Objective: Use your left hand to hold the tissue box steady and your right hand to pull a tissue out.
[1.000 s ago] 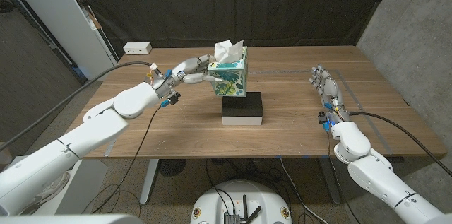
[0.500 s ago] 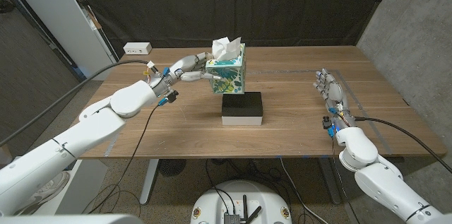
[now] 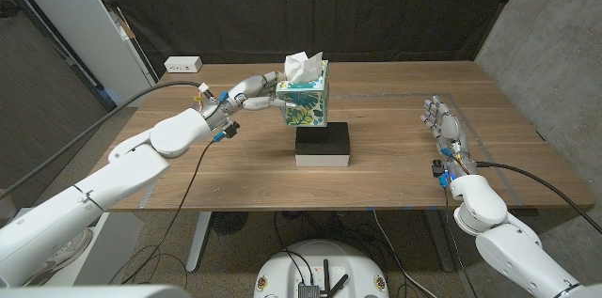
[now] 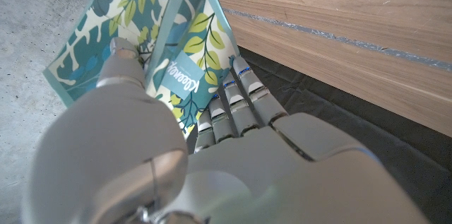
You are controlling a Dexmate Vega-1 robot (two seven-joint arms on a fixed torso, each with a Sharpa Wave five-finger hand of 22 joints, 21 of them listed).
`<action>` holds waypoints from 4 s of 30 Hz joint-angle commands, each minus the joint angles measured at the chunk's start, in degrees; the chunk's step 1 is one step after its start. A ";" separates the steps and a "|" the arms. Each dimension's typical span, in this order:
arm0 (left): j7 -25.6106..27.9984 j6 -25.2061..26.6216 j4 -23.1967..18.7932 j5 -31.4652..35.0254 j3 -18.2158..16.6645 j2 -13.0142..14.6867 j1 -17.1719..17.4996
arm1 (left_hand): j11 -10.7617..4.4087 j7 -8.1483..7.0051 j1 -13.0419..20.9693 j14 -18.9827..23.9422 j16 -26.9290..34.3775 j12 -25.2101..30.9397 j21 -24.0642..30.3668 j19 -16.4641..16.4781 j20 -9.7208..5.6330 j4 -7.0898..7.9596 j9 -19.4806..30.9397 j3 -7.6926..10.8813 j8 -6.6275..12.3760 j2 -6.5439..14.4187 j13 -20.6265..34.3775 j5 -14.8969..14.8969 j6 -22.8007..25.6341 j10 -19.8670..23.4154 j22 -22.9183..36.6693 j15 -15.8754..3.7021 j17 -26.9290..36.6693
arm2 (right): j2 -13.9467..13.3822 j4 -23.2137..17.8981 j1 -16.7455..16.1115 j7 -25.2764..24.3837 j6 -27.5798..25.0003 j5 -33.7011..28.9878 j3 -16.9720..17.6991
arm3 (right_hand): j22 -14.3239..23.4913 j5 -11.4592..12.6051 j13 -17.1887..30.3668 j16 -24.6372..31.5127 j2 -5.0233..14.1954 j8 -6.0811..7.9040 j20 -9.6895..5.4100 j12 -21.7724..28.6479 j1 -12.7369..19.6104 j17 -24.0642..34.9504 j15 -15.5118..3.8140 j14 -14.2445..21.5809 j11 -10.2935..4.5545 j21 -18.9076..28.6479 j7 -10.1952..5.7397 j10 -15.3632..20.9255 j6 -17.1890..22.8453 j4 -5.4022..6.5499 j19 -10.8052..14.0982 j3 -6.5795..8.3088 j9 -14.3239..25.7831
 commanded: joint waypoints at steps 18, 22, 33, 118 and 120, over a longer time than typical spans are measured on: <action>1.05 1.48 -1.37 1.74 0.23 0.51 0.65 | -0.09 -0.09 -0.71 -0.01 -0.19 -0.20 -0.32 -0.37 0.19 -0.15 -0.05 0.59 0.68 -0.02 0.52 -0.13 -0.04 0.23 0.09 -7.03 0.35 | 1.09 -4.14 -0.76 2.81 0.72 3.57 1.81 | 0.06 0.20 -0.03 -0.66 1.47 -0.57 0.43 -0.65 -2.40 0.67 1.47 -1.89 2.03 -0.42 2.07 -2.56 -2.67 1.89 -1.41 0.02 0.12; 1.53 1.82 -1.89 1.92 -0.06 0.64 1.04 | -0.06 -0.01 -0.74 0.00 -0.22 -0.26 -0.33 -0.36 0.17 -0.18 -0.08 0.67 0.78 -0.02 0.59 -0.13 0.02 0.18 0.10 -7.10 0.35 | 1.13 -5.15 -0.93 3.01 0.13 4.76 2.23 | 0.05 0.22 -0.04 -0.67 1.51 -0.53 0.42 -0.60 -2.51 0.68 1.54 -1.96 2.07 -0.41 2.03 -2.54 -2.70 2.01 -1.45 0.05 0.12; 1.61 2.32 -2.27 2.38 0.11 0.55 0.88 | -0.08 0.04 -0.80 -0.04 -0.31 -0.39 -0.35 -0.35 0.20 -0.26 -0.15 0.93 0.97 0.02 0.78 -0.12 -0.15 0.12 0.10 -7.04 0.34 | 1.04 -7.75 -1.41 2.18 -1.27 4.95 3.23 | 0.05 0.28 -0.06 -0.60 1.82 -0.43 0.40 -0.49 -2.92 0.78 1.63 -2.02 2.32 -0.34 2.17 -2.57 -2.80 2.56 -1.47 0.19 0.11; 0.60 -0.63 0.52 2.67 1.81 -1.38 -1.11 | -0.30 -0.06 -1.18 -0.21 -0.32 -1.13 -0.48 -0.46 -0.10 -0.51 -0.92 1.96 2.43 -0.34 1.98 -0.19 -0.72 0.42 0.11 -7.13 0.42 | -9.34 -20.01 -1.52 4.37 -14.77 -9.65 11.30 | 0.00 0.36 -0.17 -1.33 1.44 -0.56 -0.05 -0.69 -1.97 0.28 -0.52 -5.06 -0.68 -0.58 -0.16 -5.09 -5.34 2.50 -3.94 1.76 0.02; 0.64 -0.56 0.41 2.74 1.78 -1.33 -1.05 | -0.25 -0.03 -1.28 -0.25 -0.31 -1.15 -0.51 -0.54 -0.11 -0.43 -0.95 1.97 2.44 -0.26 2.00 -0.19 -0.76 0.41 0.11 -7.07 0.46 | -9.25 -20.32 -1.54 4.45 -15.33 -10.74 11.37 | -0.01 0.35 -0.18 -1.33 1.29 -0.52 -0.21 -0.65 -1.85 0.22 -0.69 -5.10 -0.83 -0.57 -0.23 -5.10 -5.35 2.34 -4.00 1.77 0.02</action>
